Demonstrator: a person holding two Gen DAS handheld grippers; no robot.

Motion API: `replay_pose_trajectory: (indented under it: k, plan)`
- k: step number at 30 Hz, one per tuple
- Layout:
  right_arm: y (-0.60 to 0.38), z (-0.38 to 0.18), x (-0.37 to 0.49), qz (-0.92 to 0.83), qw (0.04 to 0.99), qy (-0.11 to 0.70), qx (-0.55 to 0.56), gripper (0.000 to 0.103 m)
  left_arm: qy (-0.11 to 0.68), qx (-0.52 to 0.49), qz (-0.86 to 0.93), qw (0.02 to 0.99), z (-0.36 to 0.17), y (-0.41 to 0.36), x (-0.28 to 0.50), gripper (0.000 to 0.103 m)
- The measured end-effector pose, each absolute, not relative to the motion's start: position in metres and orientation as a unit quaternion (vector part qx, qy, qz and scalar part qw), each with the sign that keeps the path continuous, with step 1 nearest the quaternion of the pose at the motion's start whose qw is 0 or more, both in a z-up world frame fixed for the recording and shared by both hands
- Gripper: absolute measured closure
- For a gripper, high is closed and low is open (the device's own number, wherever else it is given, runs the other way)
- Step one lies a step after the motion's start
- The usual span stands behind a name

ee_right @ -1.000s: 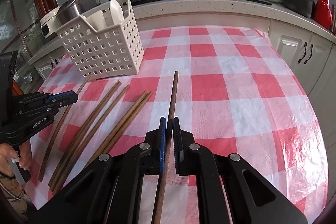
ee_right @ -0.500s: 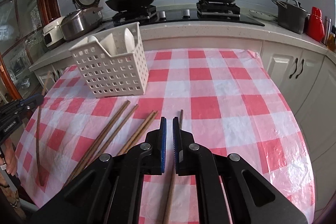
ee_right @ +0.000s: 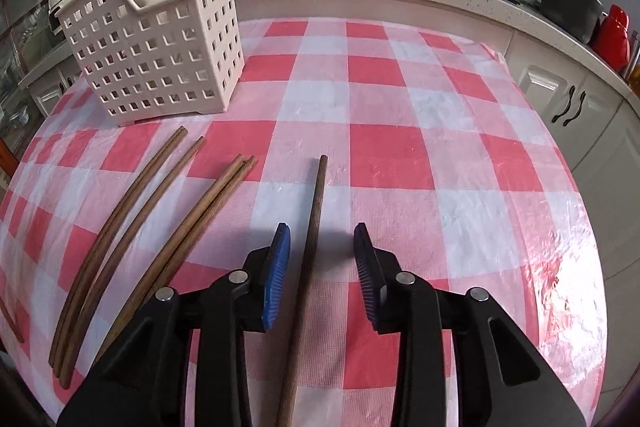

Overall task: Organize utensils
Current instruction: 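Lift both chopsticks upright and carry them toward the caddy with both tools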

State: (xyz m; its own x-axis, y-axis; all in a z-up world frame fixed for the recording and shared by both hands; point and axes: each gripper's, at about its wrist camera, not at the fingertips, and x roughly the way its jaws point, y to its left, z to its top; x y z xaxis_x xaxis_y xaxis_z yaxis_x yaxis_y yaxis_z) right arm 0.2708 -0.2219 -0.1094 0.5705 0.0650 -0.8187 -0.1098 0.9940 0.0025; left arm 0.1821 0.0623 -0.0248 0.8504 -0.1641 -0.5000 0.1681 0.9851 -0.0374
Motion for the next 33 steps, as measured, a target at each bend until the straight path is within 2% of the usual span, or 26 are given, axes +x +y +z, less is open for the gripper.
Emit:
replay_pose_trajectory:
  k: [1, 7, 20, 28, 33]
  plan:
    - [-0.221, -0.109, 0.271, 0.052, 0.885, 0.462, -0.027, 0.096, 0.259, 0.001, -0.085, 0.962, -0.025, 0.064, 0.182, 0.097]
    - [-0.230, -0.091, 0.255, 0.049, 0.903, 0.427, -0.001, 0.097, 0.250, -0.014, -0.081, 0.965, -0.025, 0.071, 0.179, 0.097]
    - [-0.236, 0.007, 0.196, 0.072, 0.958, 0.277, 0.022, 0.097, 0.204, -0.009, -0.073, 0.976, -0.003, 0.068, 0.151, 0.097]
    - [-0.230, 0.038, 0.166, 0.084, 0.972, 0.221, 0.012, 0.097, 0.178, 0.001, -0.068, 0.982, 0.012, 0.064, 0.132, 0.097]
    - [-0.229, 0.041, 0.161, 0.088, 0.973, 0.213, 0.020, 0.097, 0.173, 0.008, -0.068, 0.983, 0.014, 0.059, 0.130, 0.097]
